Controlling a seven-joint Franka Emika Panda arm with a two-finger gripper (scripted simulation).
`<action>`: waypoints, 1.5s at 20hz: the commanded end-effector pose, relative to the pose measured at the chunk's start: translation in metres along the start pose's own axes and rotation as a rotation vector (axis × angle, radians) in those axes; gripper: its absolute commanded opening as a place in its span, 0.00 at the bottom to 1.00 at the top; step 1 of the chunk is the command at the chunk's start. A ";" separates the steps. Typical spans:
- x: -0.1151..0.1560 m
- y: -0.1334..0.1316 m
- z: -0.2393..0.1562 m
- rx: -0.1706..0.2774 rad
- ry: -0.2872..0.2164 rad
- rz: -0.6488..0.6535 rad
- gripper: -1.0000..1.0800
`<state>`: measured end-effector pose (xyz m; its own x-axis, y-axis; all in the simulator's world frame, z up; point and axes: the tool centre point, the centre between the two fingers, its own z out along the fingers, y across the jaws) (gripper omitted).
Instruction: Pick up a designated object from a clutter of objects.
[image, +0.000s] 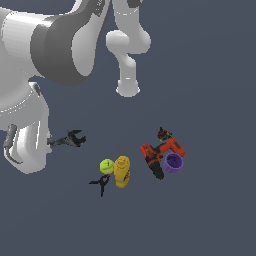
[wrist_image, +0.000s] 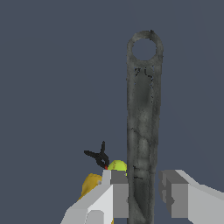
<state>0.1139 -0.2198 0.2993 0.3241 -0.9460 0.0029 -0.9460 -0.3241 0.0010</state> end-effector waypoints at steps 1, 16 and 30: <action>0.002 -0.005 -0.020 -0.001 0.000 0.000 0.00; 0.013 -0.027 -0.098 0.000 -0.002 -0.003 0.00; 0.017 -0.035 -0.122 0.001 -0.003 -0.004 0.00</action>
<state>0.1519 -0.2243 0.4196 0.3273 -0.9449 -0.0002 -0.9449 -0.3273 0.0004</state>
